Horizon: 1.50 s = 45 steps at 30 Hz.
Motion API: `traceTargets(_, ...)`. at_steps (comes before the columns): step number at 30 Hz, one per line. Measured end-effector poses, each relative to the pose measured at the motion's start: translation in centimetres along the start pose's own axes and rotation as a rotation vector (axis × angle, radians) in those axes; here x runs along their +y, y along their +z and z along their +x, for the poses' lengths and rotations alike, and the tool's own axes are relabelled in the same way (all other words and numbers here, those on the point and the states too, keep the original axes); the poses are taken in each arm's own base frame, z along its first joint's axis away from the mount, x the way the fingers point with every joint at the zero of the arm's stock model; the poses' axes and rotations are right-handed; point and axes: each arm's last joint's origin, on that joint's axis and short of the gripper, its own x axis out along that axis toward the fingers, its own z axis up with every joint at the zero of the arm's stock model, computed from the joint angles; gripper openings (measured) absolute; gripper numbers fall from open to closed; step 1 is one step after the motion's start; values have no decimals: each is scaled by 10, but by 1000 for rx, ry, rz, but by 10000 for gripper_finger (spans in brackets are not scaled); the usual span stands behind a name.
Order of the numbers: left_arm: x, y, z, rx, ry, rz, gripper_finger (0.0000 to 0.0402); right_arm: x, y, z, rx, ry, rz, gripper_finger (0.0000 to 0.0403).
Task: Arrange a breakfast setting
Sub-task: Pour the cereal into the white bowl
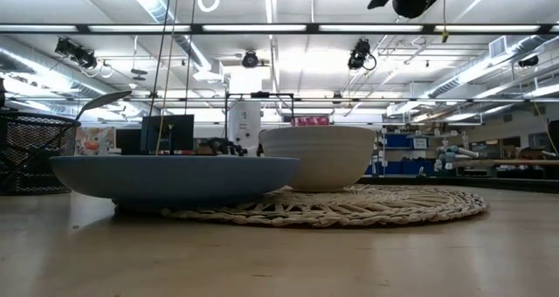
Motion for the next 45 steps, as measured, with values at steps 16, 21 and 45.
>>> traceTargets(16,1,2,-4,-24,-2,-39,120,0,-2,0,14,-2,-32,264)
traceTargets(21,4,4,-28,-84,-32,-77,197,1,-2,0,18,45,22,264)
traceTargets(45,13,7,-67,-196,-9,-123,229,6,43,-102,75,14,178,263)
